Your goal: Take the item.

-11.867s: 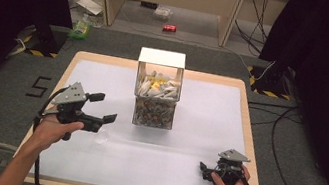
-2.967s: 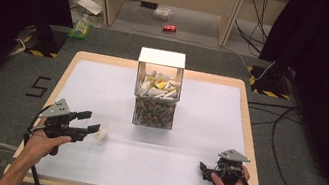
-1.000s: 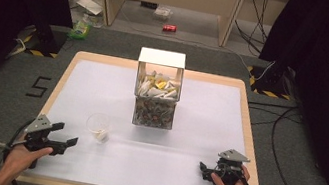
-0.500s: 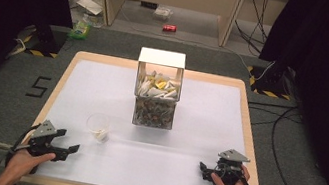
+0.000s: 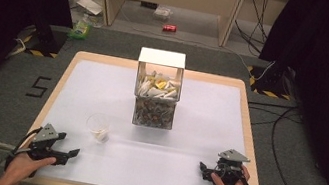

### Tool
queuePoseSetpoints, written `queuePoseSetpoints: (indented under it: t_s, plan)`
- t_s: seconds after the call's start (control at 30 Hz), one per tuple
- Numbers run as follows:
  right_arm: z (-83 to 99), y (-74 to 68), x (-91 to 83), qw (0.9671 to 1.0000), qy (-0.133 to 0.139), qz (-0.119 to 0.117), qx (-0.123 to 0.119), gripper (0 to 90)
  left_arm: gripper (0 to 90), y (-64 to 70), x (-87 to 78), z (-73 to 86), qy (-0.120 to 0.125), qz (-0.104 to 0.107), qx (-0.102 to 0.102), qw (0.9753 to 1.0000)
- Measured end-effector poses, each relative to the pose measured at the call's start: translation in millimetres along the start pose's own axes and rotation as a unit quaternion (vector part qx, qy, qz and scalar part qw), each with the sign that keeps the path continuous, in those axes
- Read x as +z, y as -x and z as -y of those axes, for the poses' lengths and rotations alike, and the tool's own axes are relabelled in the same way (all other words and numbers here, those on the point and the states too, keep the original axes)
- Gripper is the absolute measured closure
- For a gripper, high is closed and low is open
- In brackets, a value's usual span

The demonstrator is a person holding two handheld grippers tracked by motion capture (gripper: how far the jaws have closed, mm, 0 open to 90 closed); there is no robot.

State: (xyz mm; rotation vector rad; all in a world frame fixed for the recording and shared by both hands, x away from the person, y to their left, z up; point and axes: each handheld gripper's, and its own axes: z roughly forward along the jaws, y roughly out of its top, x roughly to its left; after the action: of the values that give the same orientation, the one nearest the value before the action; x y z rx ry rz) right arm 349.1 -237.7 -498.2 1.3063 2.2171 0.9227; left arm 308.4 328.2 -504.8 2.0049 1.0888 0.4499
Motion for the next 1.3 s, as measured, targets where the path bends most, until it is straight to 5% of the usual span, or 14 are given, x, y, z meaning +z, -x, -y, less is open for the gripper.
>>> queuePoseSetpoints:
  t_s: [0.37,0.9,1.3]
  plan:
    - [0.1,-0.4,-0.1,1.0,0.0,0.0,0.002,7.6,15.6,6.0,-3.3,8.1,-0.004,-0.017,0.013,0.9998]
    - [0.1,-0.5,0.1,1.0,0.0,0.0,0.002,7.6,15.7,18.1,-11.2,28.3,0.046,-0.052,-0.013,0.9975]
    - [0.1,-0.4,0.0,1.0,0.0,0.0,0.002,7.6,15.7,19.4,-11.2,35.3,0.07,-0.055,-0.017,0.9959]
